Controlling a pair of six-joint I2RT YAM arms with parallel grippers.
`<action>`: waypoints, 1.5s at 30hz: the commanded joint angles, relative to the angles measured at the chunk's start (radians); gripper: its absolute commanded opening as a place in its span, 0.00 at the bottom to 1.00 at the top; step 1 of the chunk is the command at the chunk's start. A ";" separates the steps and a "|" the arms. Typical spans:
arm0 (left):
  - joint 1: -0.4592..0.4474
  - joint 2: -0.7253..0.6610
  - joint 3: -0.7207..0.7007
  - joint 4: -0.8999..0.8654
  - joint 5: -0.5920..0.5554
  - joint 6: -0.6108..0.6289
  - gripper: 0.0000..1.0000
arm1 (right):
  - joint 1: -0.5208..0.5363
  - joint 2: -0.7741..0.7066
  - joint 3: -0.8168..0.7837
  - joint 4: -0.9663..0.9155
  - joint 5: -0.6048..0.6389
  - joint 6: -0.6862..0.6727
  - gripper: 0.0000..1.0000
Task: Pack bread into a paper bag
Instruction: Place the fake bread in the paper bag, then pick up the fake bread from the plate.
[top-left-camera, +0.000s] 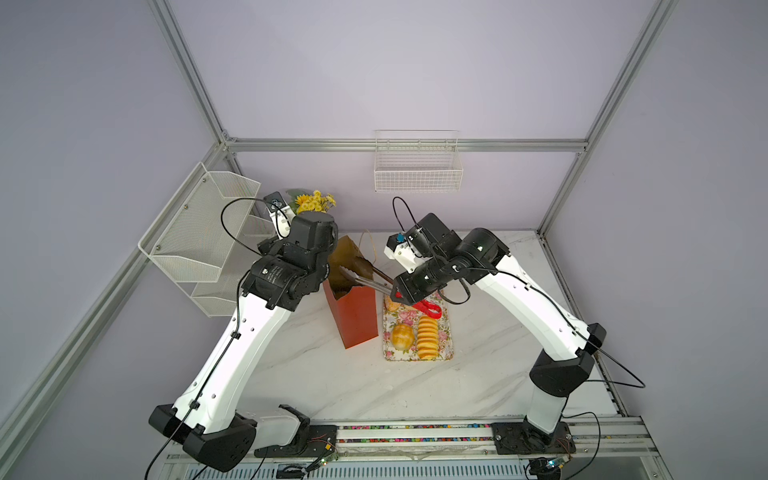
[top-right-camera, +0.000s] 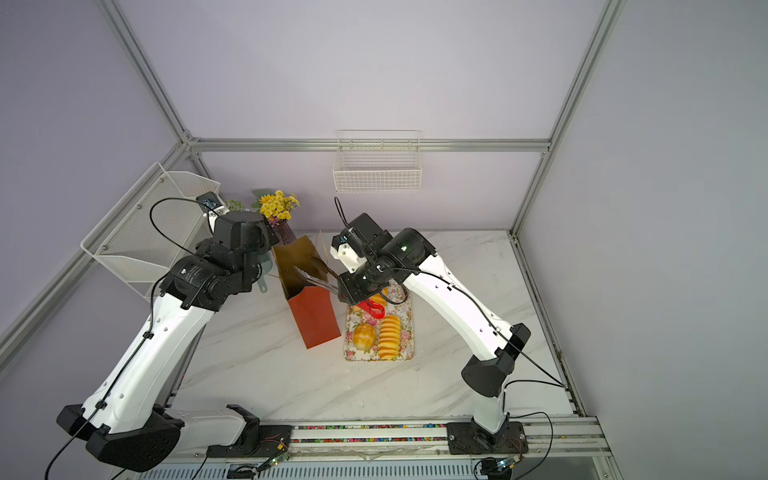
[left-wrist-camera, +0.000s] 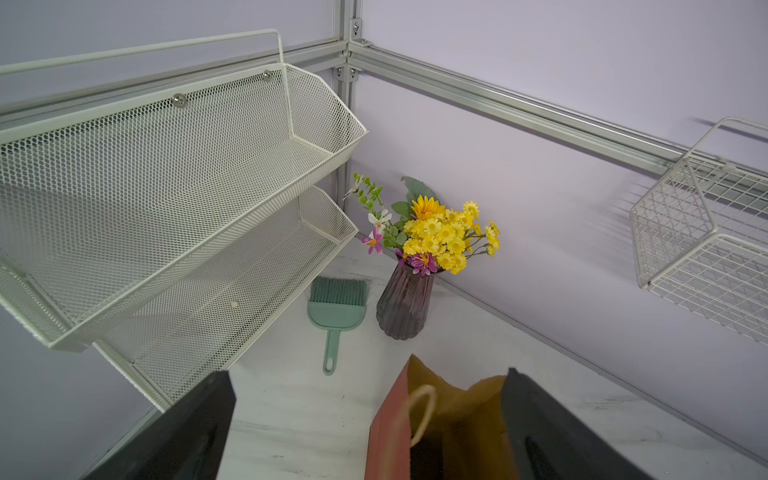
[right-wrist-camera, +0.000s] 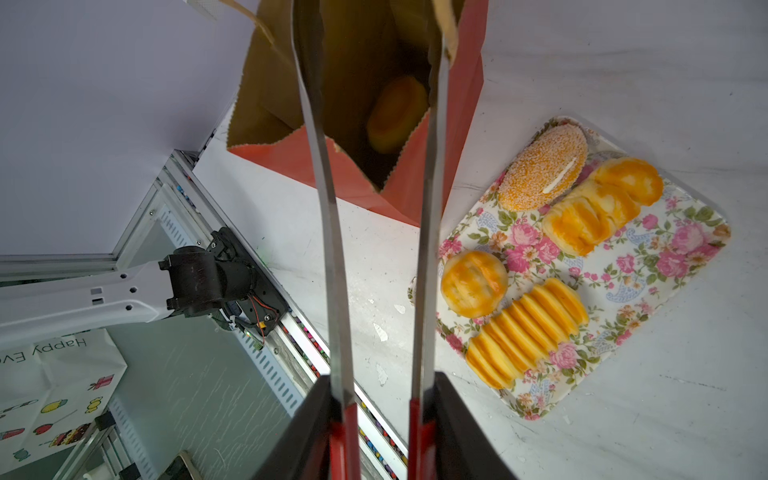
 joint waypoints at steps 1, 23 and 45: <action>-0.007 -0.006 0.018 0.026 0.003 -0.001 1.00 | 0.009 -0.073 -0.011 0.063 0.004 0.003 0.38; -0.010 -0.008 -0.006 0.034 0.123 0.045 1.00 | 0.010 -0.298 -0.095 0.010 0.589 0.047 0.37; -0.045 -0.167 -0.076 -0.188 0.309 -0.170 1.00 | 0.010 -0.492 -0.815 0.207 0.485 0.296 0.41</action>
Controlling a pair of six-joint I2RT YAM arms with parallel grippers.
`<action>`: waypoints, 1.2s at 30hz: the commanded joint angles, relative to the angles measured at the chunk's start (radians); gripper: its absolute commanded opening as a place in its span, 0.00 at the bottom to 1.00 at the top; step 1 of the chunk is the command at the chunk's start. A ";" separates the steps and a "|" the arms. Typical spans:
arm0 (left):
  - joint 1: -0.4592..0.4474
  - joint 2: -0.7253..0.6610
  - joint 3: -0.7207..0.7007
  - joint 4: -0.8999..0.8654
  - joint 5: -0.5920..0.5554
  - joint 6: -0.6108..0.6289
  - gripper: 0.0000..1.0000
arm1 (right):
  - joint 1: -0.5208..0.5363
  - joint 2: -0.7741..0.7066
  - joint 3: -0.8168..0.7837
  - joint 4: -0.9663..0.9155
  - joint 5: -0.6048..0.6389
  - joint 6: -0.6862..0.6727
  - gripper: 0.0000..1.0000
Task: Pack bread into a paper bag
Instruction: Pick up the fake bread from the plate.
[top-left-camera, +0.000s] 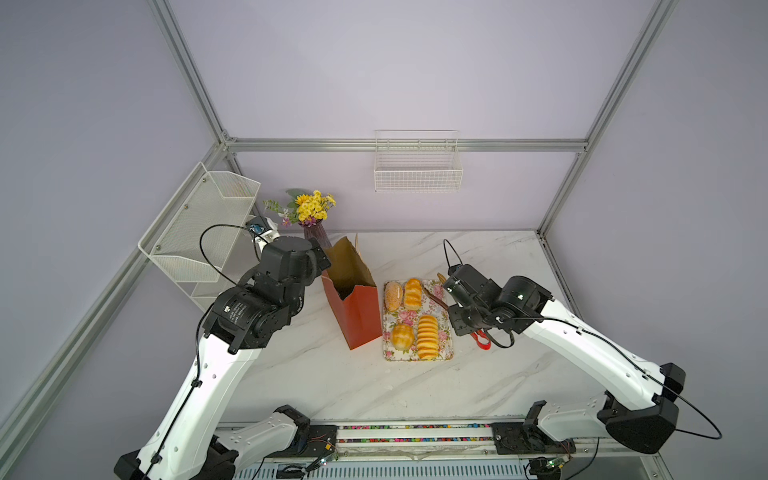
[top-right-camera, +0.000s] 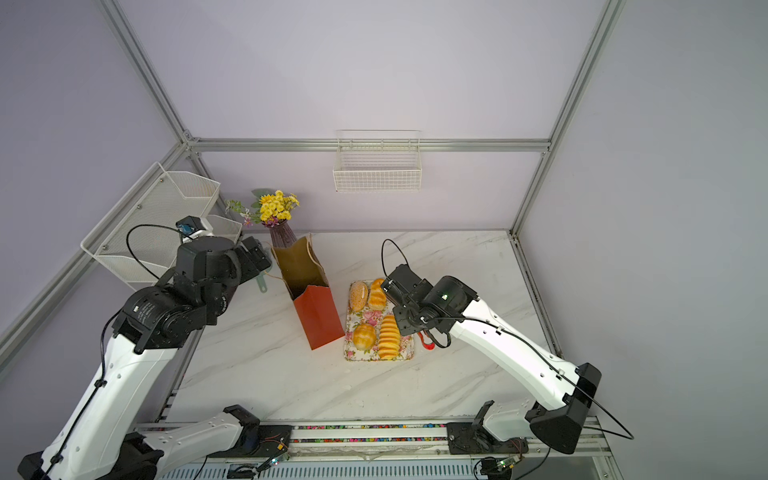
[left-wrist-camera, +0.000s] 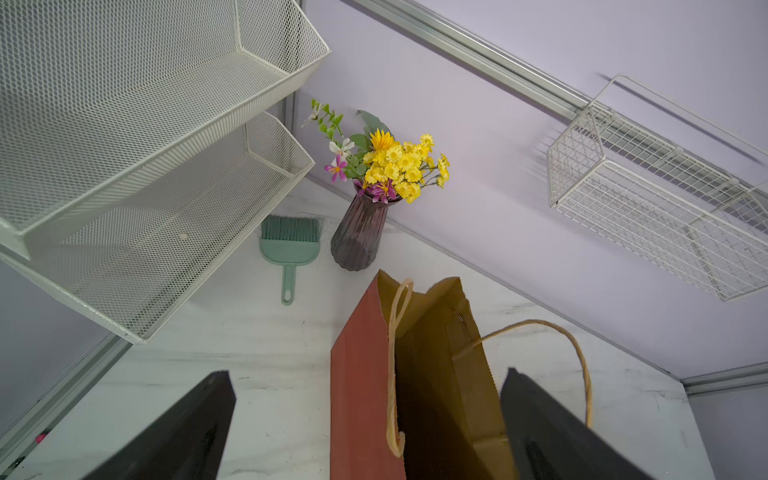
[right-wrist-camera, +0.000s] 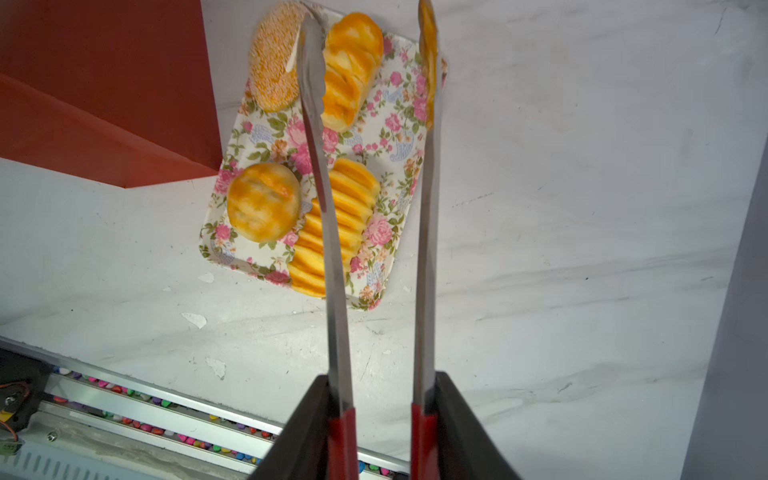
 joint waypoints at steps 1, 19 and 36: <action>-0.013 0.027 0.006 -0.031 0.053 -0.025 1.00 | 0.005 -0.026 -0.045 0.117 -0.016 0.052 0.42; -0.025 0.077 0.052 -0.084 0.012 0.068 1.00 | -0.025 0.195 -0.072 0.278 -0.007 0.141 0.46; -0.027 0.102 0.070 -0.066 0.011 0.125 1.00 | -0.040 0.257 -0.162 0.369 -0.076 0.233 0.47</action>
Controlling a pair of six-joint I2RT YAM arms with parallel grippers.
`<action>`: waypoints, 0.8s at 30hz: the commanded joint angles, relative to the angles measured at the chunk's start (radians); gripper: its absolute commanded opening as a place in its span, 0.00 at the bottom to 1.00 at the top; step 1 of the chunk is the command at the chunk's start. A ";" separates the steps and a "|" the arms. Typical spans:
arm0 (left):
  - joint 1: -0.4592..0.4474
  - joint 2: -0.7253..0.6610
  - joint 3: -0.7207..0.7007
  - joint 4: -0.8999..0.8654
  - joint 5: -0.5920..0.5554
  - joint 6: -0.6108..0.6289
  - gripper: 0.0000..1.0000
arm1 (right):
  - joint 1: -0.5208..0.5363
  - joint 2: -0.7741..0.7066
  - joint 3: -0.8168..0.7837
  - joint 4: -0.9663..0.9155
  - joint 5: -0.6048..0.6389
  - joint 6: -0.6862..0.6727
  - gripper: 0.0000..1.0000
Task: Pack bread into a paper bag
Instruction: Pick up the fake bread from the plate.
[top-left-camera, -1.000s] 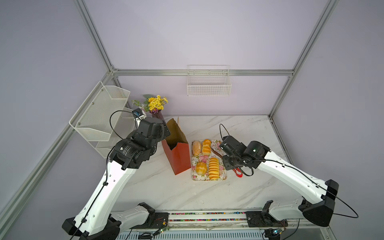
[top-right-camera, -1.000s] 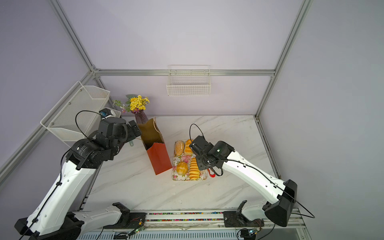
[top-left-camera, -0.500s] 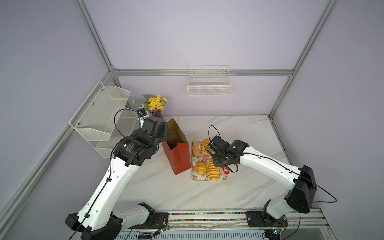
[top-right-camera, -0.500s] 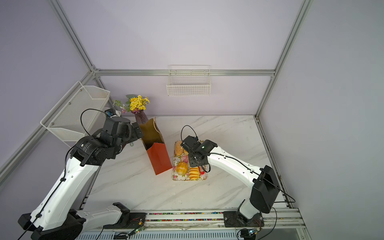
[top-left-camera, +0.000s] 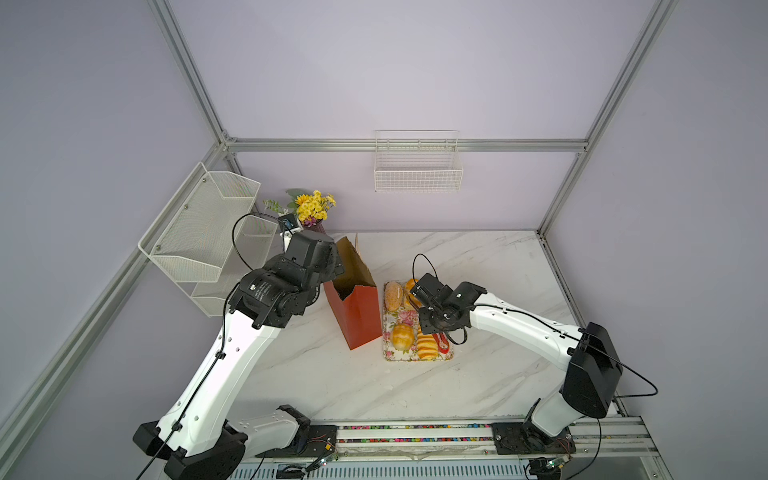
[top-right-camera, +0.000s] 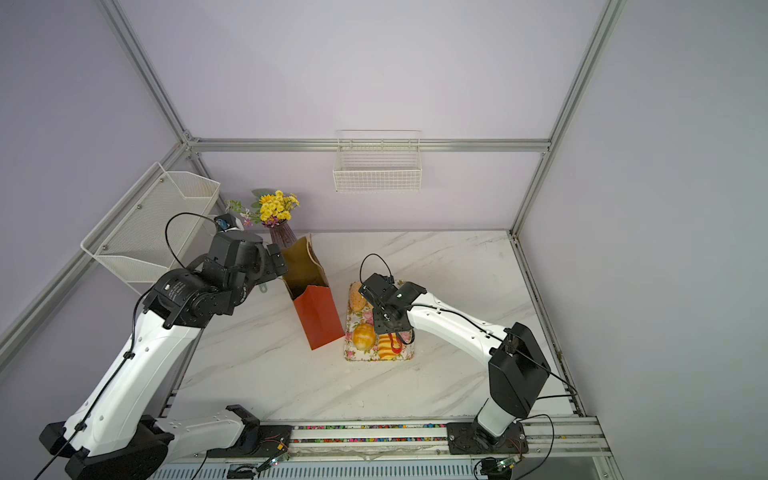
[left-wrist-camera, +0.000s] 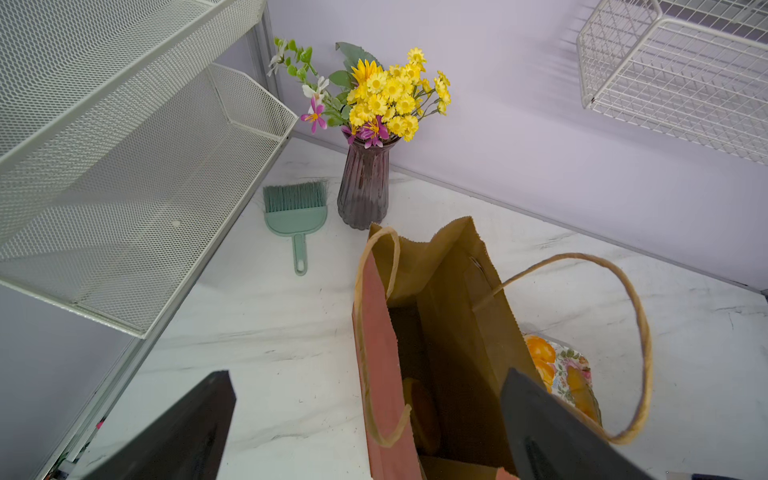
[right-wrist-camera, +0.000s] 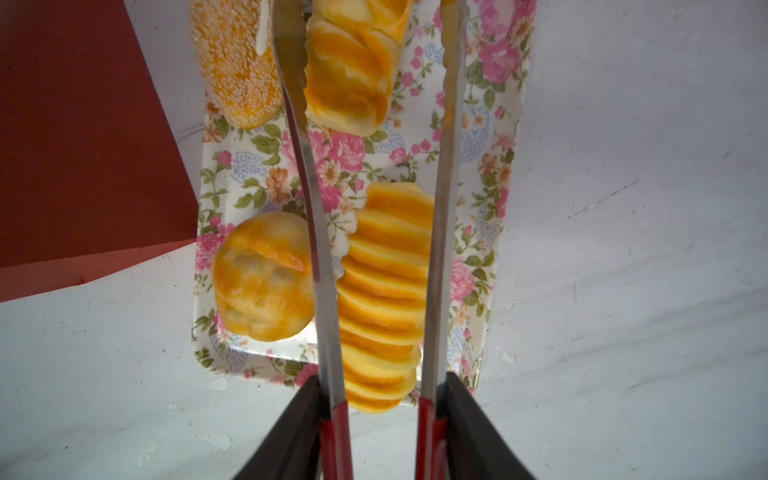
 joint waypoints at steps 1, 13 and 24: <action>-0.004 -0.004 0.025 0.025 -0.020 0.035 1.00 | -0.005 -0.014 -0.026 0.011 0.005 0.050 0.47; -0.004 0.017 0.037 0.052 -0.022 0.070 1.00 | -0.004 -0.020 -0.007 -0.057 -0.007 0.081 0.50; -0.004 0.041 0.072 0.064 -0.028 0.096 1.00 | -0.004 -0.008 0.059 -0.028 -0.148 0.081 0.50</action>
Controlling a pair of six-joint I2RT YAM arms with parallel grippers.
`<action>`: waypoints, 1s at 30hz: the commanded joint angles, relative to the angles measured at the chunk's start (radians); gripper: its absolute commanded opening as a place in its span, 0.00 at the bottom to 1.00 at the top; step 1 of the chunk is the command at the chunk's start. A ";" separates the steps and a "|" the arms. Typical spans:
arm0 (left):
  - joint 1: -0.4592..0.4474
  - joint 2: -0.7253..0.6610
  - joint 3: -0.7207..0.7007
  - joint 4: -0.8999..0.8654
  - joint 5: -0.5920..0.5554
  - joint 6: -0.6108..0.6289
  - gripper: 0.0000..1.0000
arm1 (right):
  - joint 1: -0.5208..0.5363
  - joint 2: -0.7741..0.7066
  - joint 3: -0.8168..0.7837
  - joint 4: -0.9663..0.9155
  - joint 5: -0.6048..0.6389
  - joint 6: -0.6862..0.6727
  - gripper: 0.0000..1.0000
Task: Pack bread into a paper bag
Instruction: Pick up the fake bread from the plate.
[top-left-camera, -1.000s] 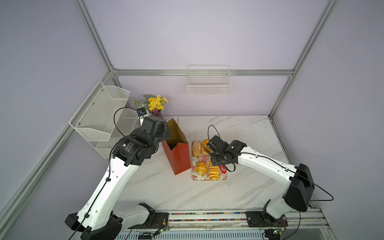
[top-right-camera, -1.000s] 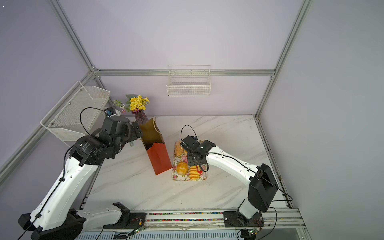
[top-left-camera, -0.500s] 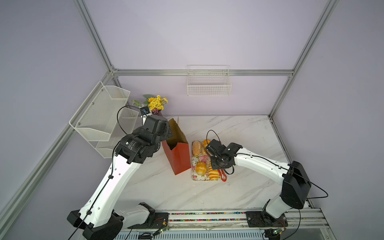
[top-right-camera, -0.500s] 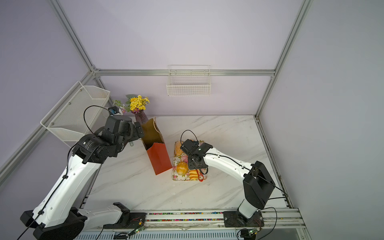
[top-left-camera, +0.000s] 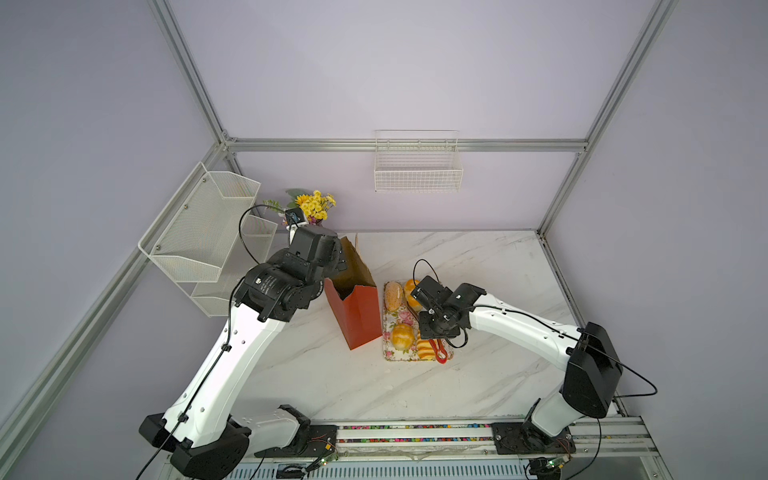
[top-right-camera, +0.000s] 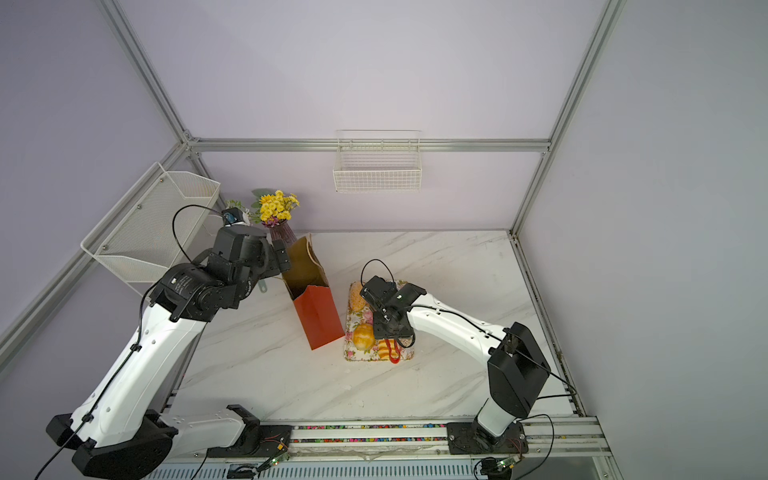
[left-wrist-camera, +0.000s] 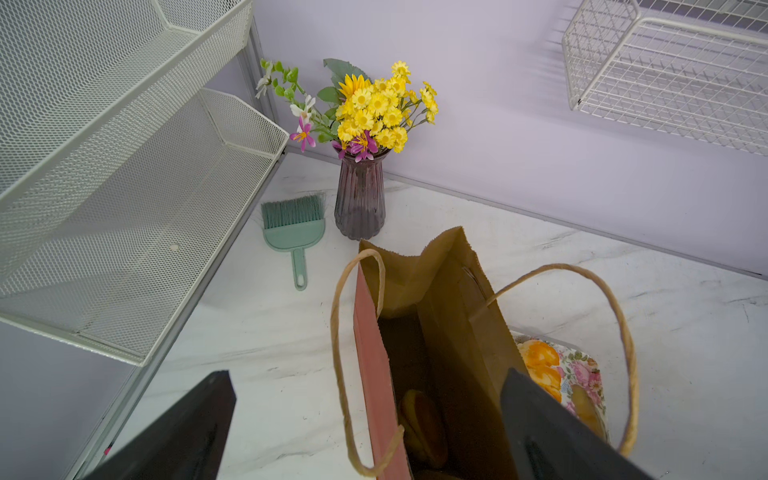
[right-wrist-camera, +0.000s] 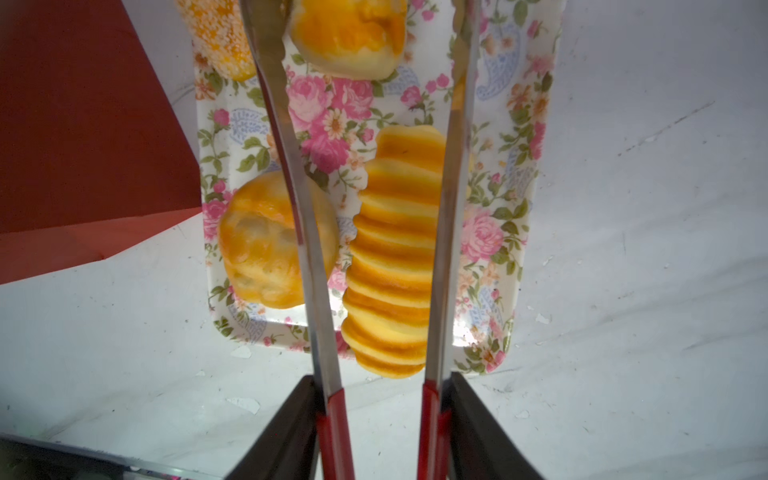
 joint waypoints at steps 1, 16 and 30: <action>-0.003 0.006 0.038 0.031 -0.019 0.025 1.00 | -0.003 0.001 0.062 -0.005 -0.035 0.004 0.50; -0.003 0.000 0.034 0.032 -0.026 0.030 1.00 | -0.029 0.080 0.084 -0.054 -0.043 0.013 0.38; -0.003 0.009 0.029 0.037 -0.029 0.031 1.00 | -0.028 -0.004 0.325 -0.243 0.065 -0.035 0.00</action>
